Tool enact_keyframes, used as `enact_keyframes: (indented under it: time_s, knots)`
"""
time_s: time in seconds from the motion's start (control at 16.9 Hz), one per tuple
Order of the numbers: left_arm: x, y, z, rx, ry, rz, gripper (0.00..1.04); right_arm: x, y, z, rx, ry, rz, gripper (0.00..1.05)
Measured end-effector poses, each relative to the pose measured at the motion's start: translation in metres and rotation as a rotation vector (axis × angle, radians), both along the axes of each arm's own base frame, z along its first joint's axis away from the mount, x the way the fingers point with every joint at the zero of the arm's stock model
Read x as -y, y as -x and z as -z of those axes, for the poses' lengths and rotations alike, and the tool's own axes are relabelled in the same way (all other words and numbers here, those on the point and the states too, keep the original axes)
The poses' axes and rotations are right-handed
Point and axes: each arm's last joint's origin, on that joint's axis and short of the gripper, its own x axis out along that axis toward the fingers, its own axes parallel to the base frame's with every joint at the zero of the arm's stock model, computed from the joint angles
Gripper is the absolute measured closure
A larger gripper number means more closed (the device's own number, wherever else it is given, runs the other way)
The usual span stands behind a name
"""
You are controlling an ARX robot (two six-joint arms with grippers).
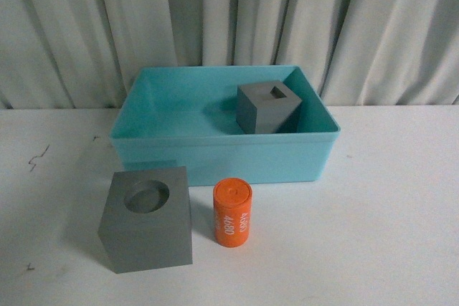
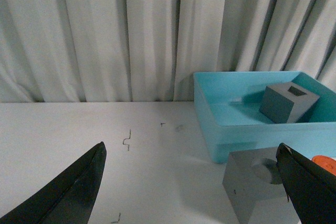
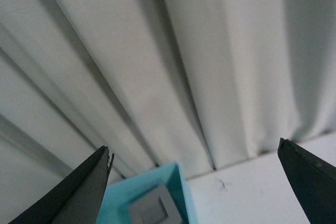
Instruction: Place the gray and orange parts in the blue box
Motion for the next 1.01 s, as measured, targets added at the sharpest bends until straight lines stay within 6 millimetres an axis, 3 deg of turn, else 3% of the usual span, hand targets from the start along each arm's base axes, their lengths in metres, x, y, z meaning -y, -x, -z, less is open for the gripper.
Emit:
enact_keyframes:
  time_s: [0.06, 0.12, 0.18, 0.3, 0.47, 0.59, 0.77, 1.01]
  knots:
    - [0.000, 0.000, 0.000, 0.000, 0.000, 0.000, 0.07, 0.004, 0.037, 0.019, -0.055, -0.016, 0.000, 0.06]
    - [0.000, 0.000, 0.000, 0.000, 0.000, 0.000, 0.07, 0.003, 0.051, 0.034, -0.086, -0.017, -0.012, 0.07]
    - [0.000, 0.000, 0.000, 0.000, 0.000, 0.001, 0.07, 0.004, 0.058, 0.056, 0.010, 0.045, -0.003, 0.16]
    - [0.000, 0.000, 0.000, 0.000, 0.000, -0.002, 0.07, 0.015, 0.089, 0.098, 0.083, 0.243, -0.009, 0.42]
    - [0.000, 0.000, 0.000, 0.000, 0.000, -0.001, 0.07, 0.028, 0.131, 0.103, 0.181, 0.312, 0.012, 0.77]
    - [0.000, 0.000, 0.000, 0.000, 0.000, -0.001, 0.07, 0.032, 0.153, 0.130, 0.114, 0.329, -0.009, 1.03]
    - [0.000, 0.000, 0.000, 0.000, 0.000, -0.002, 0.07, 0.048, 0.179, 0.136, 0.144, 0.334, 0.016, 1.03]
    - [0.000, 0.000, 0.000, 0.000, 0.000, -0.001, 0.07, 0.048, 0.204, 0.149, 0.135, 0.334, 0.004, 1.03]
